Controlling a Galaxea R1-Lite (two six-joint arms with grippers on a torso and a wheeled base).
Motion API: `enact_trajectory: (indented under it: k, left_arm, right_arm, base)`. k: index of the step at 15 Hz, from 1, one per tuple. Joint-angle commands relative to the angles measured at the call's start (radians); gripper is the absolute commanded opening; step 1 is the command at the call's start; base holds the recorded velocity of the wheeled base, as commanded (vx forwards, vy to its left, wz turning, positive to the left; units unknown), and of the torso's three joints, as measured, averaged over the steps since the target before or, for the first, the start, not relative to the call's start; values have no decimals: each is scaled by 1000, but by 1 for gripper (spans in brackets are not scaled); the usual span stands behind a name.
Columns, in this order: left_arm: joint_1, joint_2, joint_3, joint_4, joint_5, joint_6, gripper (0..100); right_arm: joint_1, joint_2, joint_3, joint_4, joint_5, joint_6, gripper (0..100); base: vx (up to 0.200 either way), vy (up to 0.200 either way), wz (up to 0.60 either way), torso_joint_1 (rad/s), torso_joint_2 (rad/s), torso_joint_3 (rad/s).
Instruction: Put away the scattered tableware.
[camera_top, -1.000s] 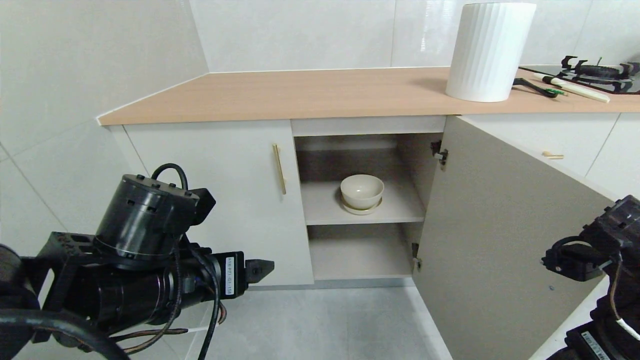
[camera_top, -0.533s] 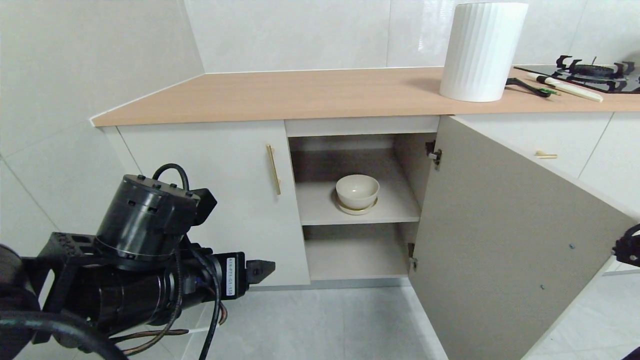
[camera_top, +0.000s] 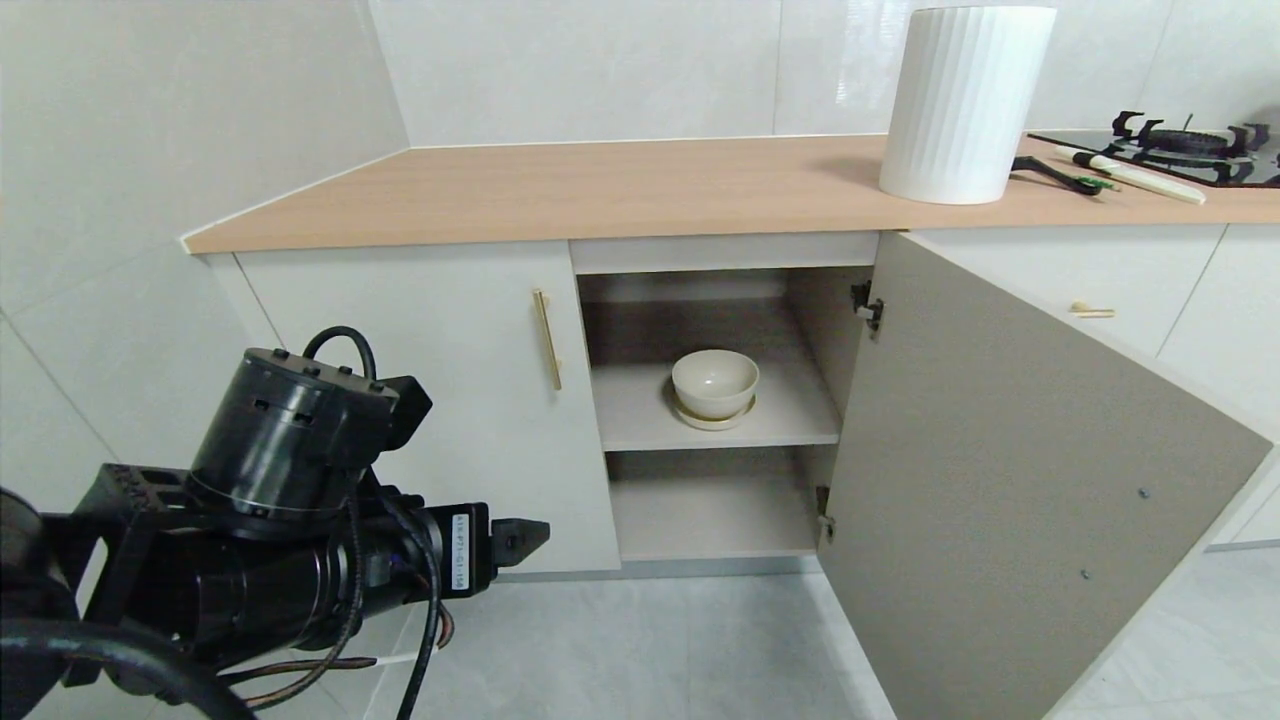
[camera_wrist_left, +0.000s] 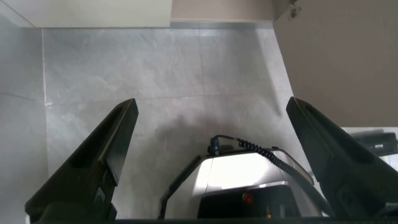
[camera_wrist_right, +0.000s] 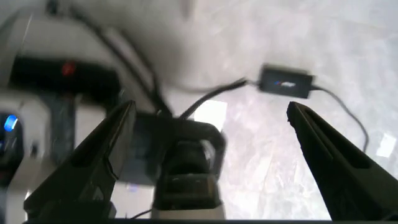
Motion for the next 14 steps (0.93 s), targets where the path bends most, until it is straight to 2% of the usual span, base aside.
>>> enact_trajectory:
  k: [1,4,6,10,14]
  left_arm:
    - [0,-1,0,0,1,-1,100]
    - [0,1,0,0,1,-1,100]
    - [0,-1,0,0,1,-1,100]
    - [0,4,0,0,-1,-1,100]
    - [0,5,-1,0,-1,-1,100]
  right_arm:
    - [-108,18,-15,-13,-12,-1,100]
    - [-262,167,11,-148,-7,6,100]
    - [-340,277,56,-313,-2,10,100]
    - [-346,378,157,-622,25,91,100]
    - [-274,437,205,-750,99,174,100]
  base:
    - [0,0,0,0,0,0]
    - [0,0,0,0,0,0]
    - [0,0,0,0,0,0]
    - [0,0,0,0,0,0]
    - [0,0,0,0,0,0]
